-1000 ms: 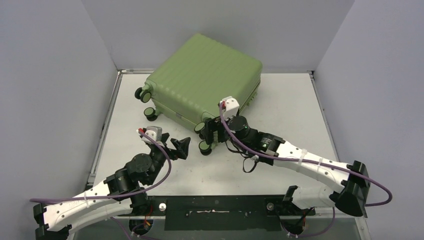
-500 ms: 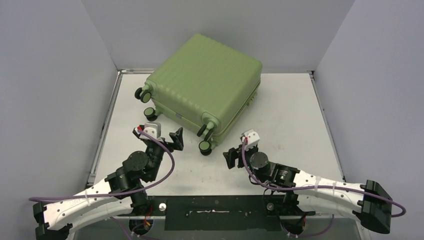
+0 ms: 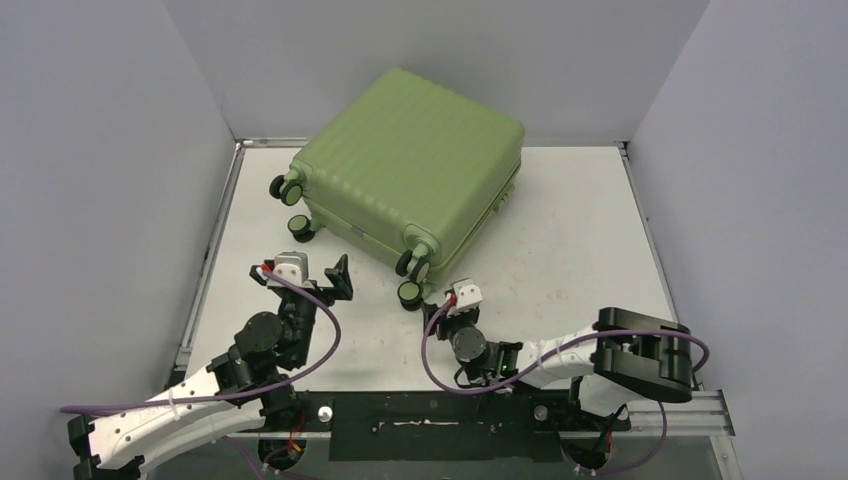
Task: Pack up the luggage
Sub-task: Zip the luggage at the center of the board.
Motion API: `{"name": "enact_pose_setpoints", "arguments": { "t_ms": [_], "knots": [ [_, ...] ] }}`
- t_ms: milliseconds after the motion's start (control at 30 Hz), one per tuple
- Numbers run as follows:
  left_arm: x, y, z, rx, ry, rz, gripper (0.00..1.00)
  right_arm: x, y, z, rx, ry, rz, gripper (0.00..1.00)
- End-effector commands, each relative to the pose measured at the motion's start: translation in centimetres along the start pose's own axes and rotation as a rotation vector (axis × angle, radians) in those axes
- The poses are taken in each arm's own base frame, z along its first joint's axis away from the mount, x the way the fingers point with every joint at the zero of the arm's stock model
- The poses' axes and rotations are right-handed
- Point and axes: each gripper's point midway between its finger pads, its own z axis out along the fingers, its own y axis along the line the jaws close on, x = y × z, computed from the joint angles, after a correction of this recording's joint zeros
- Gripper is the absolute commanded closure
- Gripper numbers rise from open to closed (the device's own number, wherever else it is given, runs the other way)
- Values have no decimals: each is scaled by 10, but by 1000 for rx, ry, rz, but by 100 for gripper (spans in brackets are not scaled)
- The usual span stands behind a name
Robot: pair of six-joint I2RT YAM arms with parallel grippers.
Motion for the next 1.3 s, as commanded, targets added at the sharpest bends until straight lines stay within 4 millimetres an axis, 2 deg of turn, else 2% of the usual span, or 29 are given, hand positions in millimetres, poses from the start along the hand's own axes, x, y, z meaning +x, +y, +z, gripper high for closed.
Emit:
{"name": "enact_pose_setpoints", "arguments": {
  "t_ms": [0, 167, 333, 700, 967, 1267],
  "knots": [
    [-16, 11, 0, -45, -44, -43, 2, -47, 8, 18, 111, -180, 206, 41],
    [-19, 14, -3, -44, -52, -68, 3, -43, 17, 34, 134, -191, 210, 46],
    [-20, 13, -5, -29, -54, -89, 3, -35, 13, 49, 172, -183, 234, 49],
    [-20, 8, -4, -6, -48, -85, 3, -38, 24, 64, 184, -192, 221, 58],
    [-19, 7, -4, 1, -45, -80, 3, -35, 21, 68, 222, -171, 218, 76],
    [-19, 6, -4, 4, -42, -74, 3, -26, 1, 57, 278, -134, 181, 97]
  ]
}}
